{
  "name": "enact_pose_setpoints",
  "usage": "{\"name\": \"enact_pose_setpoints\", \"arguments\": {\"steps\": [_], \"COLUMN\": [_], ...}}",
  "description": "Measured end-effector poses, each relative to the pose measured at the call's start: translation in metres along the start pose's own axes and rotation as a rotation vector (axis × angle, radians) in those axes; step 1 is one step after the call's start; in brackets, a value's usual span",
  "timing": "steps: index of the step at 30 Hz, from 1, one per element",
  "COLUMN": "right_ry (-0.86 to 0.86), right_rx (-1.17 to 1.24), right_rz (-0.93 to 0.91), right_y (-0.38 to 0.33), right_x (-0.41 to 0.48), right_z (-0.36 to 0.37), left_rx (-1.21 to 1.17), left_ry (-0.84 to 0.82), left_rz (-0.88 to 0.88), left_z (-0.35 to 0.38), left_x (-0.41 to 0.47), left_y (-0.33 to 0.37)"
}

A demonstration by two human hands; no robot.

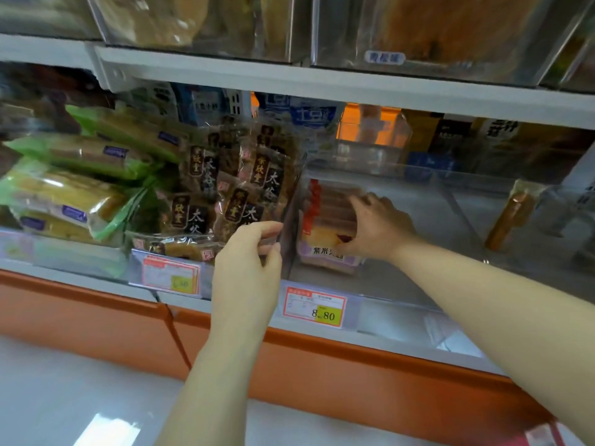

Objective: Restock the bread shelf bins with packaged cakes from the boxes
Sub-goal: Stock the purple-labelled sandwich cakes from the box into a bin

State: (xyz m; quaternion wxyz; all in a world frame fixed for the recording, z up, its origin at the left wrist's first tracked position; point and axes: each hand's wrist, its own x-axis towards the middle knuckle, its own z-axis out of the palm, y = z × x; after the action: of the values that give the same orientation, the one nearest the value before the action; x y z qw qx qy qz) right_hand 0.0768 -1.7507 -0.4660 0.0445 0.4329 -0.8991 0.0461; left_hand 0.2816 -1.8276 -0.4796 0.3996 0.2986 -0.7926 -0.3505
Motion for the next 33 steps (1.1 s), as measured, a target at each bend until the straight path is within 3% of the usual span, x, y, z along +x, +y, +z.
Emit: {"name": "enact_pose_setpoints", "arguments": {"steps": [4,7,12,17,23,29,33], "right_ry": [-0.119,-0.08,-0.066,-0.057,0.036,0.339,0.449], "right_rx": [0.259,0.528,0.614,0.496,0.348,0.341,0.284], "right_rz": [0.199,0.193,0.167,0.196,0.123,-0.086,-0.099], "right_y": [0.014,0.01,0.001,0.005,0.003,0.031,0.075], "right_x": [-0.01,-0.009,-0.001,-0.011,-0.047,-0.145,-0.211], "right_z": [0.004,0.008,0.014,0.013,-0.017,-0.053,-0.066], "left_rx": [-0.001,0.001,-0.018,0.046,0.11,0.033,0.014], "left_ry": [0.016,0.03,0.032,0.035,0.064,0.005,-0.112], "left_rz": [-0.007,-0.021,-0.038,-0.014,0.198,0.397,0.484], "left_z": [0.002,0.004,0.005,0.005,0.017,0.043,0.073], "left_x": [-0.002,-0.004,-0.005,-0.005,-0.016,-0.05,-0.087], "left_y": [0.001,0.003,0.006,0.006,0.033,0.076,0.111]}}
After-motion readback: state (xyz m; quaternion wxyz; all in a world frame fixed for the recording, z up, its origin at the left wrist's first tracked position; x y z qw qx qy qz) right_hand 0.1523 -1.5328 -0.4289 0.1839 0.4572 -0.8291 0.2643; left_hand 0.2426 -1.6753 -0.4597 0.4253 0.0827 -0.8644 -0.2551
